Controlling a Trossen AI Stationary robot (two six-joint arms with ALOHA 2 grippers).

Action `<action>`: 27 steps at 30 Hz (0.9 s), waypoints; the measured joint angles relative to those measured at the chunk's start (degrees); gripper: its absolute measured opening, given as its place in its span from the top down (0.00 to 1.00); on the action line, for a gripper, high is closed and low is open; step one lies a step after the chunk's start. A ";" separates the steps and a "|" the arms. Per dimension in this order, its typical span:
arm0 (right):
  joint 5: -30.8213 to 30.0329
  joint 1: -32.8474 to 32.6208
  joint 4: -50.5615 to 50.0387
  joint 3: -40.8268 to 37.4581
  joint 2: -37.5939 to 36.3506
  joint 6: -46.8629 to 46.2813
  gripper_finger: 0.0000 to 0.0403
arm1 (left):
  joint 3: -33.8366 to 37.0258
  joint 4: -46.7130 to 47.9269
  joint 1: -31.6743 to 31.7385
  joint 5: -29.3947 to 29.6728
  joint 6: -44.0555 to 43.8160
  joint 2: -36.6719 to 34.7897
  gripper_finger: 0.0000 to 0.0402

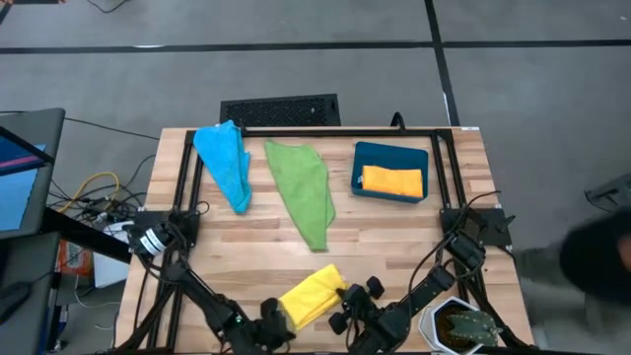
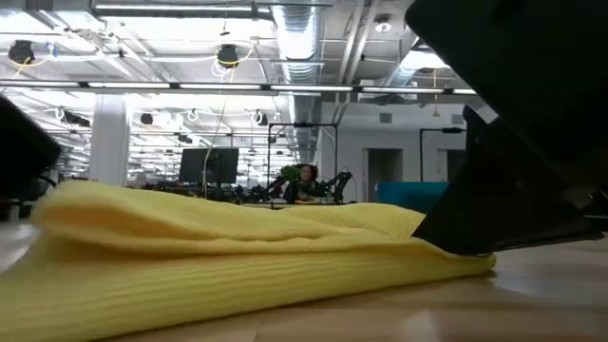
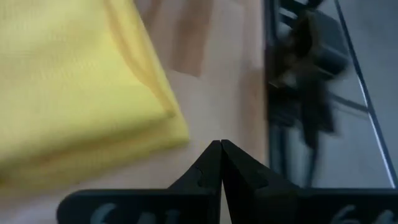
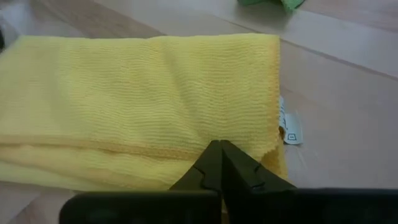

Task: Fold microfiber towels
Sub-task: Fold the yellow microfiber cloth

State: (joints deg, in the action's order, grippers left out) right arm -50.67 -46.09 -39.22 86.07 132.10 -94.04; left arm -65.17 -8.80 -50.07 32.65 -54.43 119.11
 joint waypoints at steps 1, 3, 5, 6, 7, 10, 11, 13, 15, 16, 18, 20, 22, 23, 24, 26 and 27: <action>-0.26 0.01 -0.13 0.08 -0.11 0.00 0.93 | 0.00 1.45 -0.11 -0.11 0.00 -0.91 1.00; 1.03 -0.02 -3.32 0.68 -1.40 -0.02 0.91 | 0.00 4.44 0.06 0.36 0.08 -2.44 1.00; 1.83 -0.16 -5.45 1.92 -3.37 0.43 0.90 | 0.02 7.63 0.22 1.57 0.23 -4.09 1.00; 1.98 -0.19 -6.86 2.45 -4.79 1.02 0.89 | 0.02 8.91 0.25 2.44 0.24 -5.11 1.00; 2.23 -0.24 -8.33 2.80 -6.43 1.80 0.88 | 0.02 9.94 0.18 2.82 0.31 -6.16 1.00; 4.25 0.16 -9.91 3.19 -10.75 6.35 0.83 | 0.02 14.05 -0.30 5.17 1.20 -9.99 1.00; 5.67 0.54 -11.00 3.19 -12.10 7.65 0.81 | 0.02 14.59 -0.33 5.95 1.59 -11.16 1.00; 8.88 1.68 -11.79 3.19 -14.52 8.58 0.76 | 0.02 16.45 -0.97 8.37 2.96 -13.74 1.00; 12.90 3.17 -13.43 3.19 -16.21 8.70 0.69 | -0.08 16.29 -1.46 12.75 4.06 -14.83 1.00; 15.43 4.20 -13.93 3.19 -16.59 8.74 0.65 | -0.09 16.40 -1.81 15.40 4.07 -14.76 1.00; 20.37 6.60 -14.61 3.19 -16.68 8.82 0.56 | 0.31 16.20 -1.79 17.86 3.91 -13.78 1.00; 24.19 8.74 -14.34 3.01 -16.66 9.70 0.47 | 1.43 11.64 -0.46 15.25 3.94 -11.56 1.00; 27.81 10.90 -12.55 2.21 -16.62 11.66 0.40 | 2.34 8.29 0.70 12.37 4.71 -8.80 1.00; 29.81 11.82 -12.26 1.39 -16.60 11.89 0.37 | 2.43 6.20 1.25 11.58 5.18 -7.36 1.00; 31.51 12.72 -12.61 0.60 -16.52 11.87 0.34 | 2.45 4.79 1.64 11.42 5.23 -6.28 1.00; 33.70 14.09 -12.71 -0.53 -16.45 11.86 0.31 | 2.45 3.44 1.88 11.52 4.44 -5.05 1.00; 34.49 14.59 -12.36 -1.07 -16.45 11.88 0.30 | 2.45 2.51 2.20 11.44 4.22 -4.56 1.00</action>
State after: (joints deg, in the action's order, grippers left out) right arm -16.18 -31.49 -51.58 84.99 115.66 -82.16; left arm -62.72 -6.30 -47.87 44.09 -50.21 114.55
